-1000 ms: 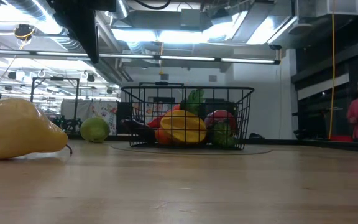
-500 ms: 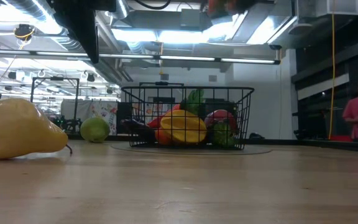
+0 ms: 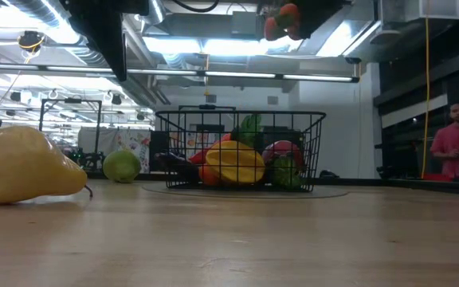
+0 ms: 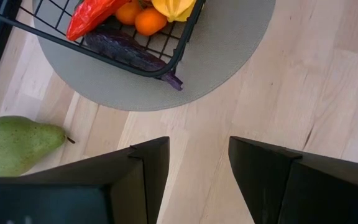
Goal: Build produce basket
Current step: Put the oranges into the black wire basket
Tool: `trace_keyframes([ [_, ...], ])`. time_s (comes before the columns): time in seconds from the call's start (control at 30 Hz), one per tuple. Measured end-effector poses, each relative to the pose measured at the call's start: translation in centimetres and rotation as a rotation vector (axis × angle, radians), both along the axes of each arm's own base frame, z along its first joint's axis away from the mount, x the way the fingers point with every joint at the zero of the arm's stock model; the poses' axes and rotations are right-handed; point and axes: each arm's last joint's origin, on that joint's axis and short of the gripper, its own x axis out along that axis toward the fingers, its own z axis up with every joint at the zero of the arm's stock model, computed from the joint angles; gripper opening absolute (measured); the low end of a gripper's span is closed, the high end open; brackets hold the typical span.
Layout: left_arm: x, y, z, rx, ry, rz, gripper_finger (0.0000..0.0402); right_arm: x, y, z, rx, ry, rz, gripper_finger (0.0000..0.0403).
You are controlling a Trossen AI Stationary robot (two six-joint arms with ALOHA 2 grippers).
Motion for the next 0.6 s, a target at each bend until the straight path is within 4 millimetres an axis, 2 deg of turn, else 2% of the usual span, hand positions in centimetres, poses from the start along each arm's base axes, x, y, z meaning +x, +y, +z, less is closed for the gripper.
trace_keyframes([
  [0.43, 0.0, 0.0, 0.0, 0.0, 0.0, 0.0, 0.0154, 1.2, -1.3, 0.1, 0.055, 0.024, 0.072, 0.0003],
  [0.6, 0.0, 0.0, 0.0, 0.0, 0.0, 0.0, 0.0154, 1.6, -2.1, 0.1, 0.12, 0.023, 0.098, 0.0051],
])
